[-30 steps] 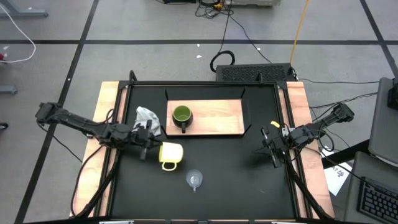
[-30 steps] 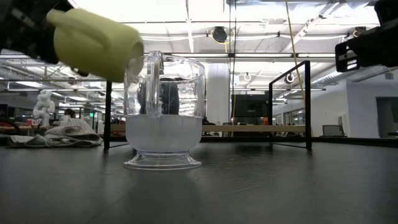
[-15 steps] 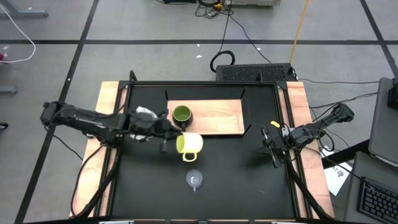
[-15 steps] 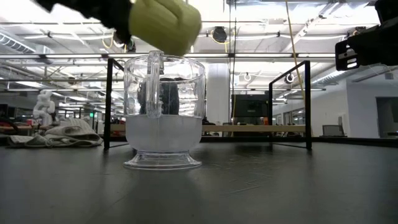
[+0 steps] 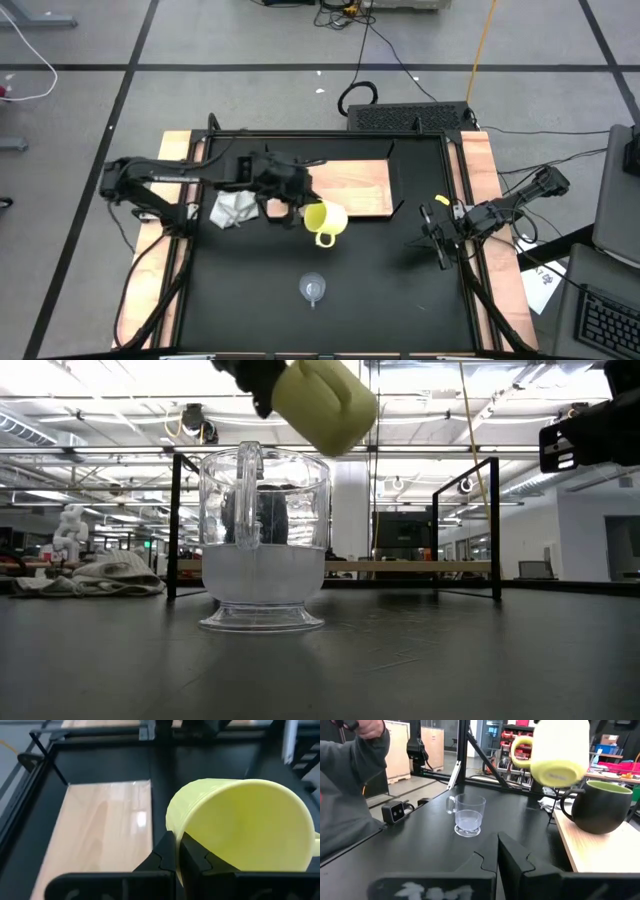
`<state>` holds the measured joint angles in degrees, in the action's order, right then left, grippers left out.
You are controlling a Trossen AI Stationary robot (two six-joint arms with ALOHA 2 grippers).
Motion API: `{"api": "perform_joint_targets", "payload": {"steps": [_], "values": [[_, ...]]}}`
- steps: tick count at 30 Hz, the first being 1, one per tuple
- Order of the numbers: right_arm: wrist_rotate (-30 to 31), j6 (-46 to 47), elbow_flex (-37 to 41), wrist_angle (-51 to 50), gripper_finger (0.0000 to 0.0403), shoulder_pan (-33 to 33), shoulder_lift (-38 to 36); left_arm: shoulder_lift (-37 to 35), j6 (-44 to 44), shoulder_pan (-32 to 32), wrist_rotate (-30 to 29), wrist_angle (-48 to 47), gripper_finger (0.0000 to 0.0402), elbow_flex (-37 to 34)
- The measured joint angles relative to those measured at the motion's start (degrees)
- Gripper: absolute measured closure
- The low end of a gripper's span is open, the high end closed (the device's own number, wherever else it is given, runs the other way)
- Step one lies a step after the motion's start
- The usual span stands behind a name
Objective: Stack small to large cups/mugs on shelf
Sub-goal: Put the yellow mug on the shelf
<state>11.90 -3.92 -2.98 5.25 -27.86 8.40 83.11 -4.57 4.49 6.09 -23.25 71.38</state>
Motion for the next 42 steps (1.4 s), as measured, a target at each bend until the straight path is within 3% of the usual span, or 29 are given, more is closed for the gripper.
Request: {"api": "perform_joint_targets", "payload": {"steps": [6, 11, 30, 37, 42], "values": [[0.0, -0.4, 0.0, 0.5, 0.0403, 0.0, 0.0, 7.0, -4.0, 3.0, 0.2, -8.6, 0.0398, 9.9], [0.0, -0.5, 0.0, 0.4, 0.0403, 0.0, 0.0, 12.3, -8.3, 5.9, 4.1, -17.0, 0.0398, 16.3], [0.0, -0.4, 0.0, 0.0, 0.0403, 0.0, 0.0, 30.4, -15.0, 11.0, 5.6, -31.6, 0.0398, 38.6], [0.0, -0.3, 0.0, -0.4, 0.0403, 0.0, 0.0, 32.3, -15.7, 12.8, 3.9, -35.8, 0.0398, 42.2], [0.0, -0.4, 0.0, -0.4, 0.0403, 0.0, 0.0, 32.3, -14.5, 13.9, -0.4, -37.2, 0.0398, 42.2]]}}
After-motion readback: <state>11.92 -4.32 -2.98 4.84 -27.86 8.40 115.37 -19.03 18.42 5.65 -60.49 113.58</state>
